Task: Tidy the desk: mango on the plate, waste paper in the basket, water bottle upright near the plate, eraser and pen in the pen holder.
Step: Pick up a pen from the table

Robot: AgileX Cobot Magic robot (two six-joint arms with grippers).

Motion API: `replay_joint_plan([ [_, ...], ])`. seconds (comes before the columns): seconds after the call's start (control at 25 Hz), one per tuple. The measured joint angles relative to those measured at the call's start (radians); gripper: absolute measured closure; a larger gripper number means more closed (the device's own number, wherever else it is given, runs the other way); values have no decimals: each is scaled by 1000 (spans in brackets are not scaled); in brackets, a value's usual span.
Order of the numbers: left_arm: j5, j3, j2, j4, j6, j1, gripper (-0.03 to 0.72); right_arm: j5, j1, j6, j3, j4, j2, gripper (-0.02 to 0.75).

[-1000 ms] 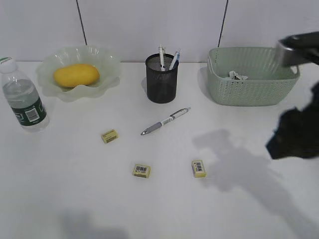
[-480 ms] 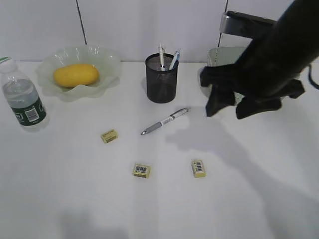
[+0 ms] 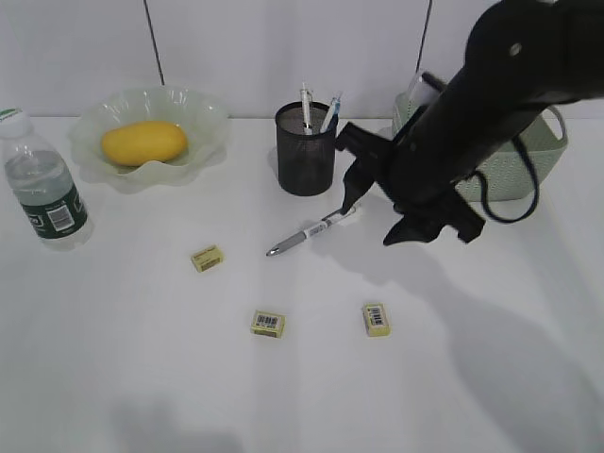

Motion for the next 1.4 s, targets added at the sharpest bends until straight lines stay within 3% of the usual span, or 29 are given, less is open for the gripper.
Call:
replay_joint_plan([
  [0.24,0,0,0,-1,0,22,349,5,0,24,-118,21,118,261],
  [0.52,-1,0,0,-1,0,203,349,80,34,146,-328,-92,250,261],
  [0.84,-1,0,0,-1,0,377,349,155,60,314,-427,-183,360,299],
  [1.08,-1,0,0,-1,0,392,352,158,60,425,-476,-212,422,344],
  [1.4,-1,0,0,-1,0,392,412,189,60,487,-569,-247,511,409],
])
